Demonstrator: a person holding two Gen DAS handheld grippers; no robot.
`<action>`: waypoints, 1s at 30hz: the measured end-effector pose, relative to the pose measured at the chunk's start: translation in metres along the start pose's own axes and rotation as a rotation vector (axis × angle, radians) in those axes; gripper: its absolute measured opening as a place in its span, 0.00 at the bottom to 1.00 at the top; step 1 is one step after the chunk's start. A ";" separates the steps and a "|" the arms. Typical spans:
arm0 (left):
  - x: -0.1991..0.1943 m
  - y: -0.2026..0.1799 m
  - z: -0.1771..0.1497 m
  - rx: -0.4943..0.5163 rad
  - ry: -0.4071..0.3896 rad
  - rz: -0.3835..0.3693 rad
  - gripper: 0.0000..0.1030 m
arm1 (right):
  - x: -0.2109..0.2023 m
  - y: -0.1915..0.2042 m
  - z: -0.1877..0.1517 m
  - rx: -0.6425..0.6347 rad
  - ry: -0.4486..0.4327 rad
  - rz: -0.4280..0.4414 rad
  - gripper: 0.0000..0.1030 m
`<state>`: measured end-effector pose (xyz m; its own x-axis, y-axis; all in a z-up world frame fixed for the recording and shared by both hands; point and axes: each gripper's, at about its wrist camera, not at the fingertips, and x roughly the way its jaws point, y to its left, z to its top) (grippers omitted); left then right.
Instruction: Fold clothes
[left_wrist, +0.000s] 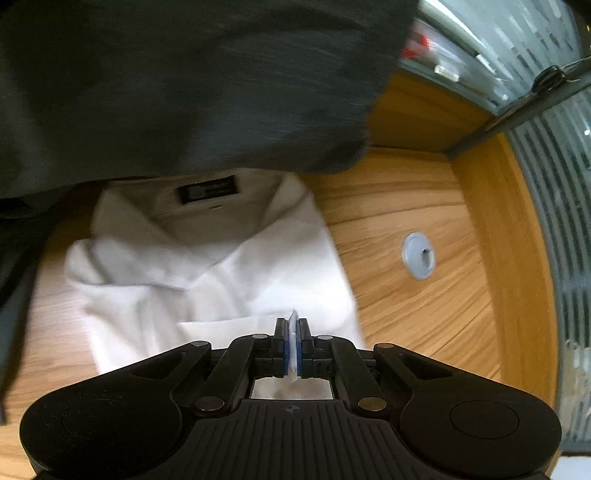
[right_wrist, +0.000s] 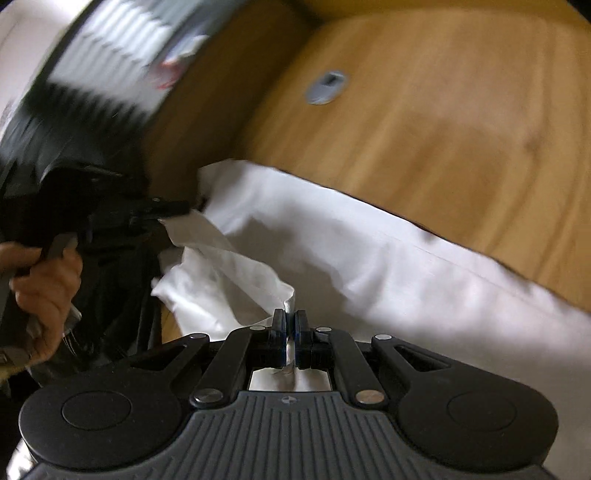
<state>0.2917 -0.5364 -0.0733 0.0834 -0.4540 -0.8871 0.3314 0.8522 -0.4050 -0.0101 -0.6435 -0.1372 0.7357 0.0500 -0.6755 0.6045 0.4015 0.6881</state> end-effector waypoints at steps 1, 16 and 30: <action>0.003 -0.003 0.001 -0.001 -0.013 -0.010 0.06 | 0.000 -0.005 0.000 0.024 0.002 -0.006 0.07; -0.026 0.010 -0.022 0.155 -0.100 0.090 0.32 | -0.034 0.014 0.011 -0.327 -0.025 -0.153 0.20; -0.120 0.010 -0.143 0.279 -0.173 0.050 0.34 | -0.120 0.016 0.021 -0.692 0.040 -0.221 0.28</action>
<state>0.1503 -0.4358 -0.0023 0.2570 -0.4711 -0.8438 0.5653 0.7815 -0.2641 -0.0826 -0.6619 -0.0395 0.5990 -0.0707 -0.7976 0.3958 0.8920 0.2182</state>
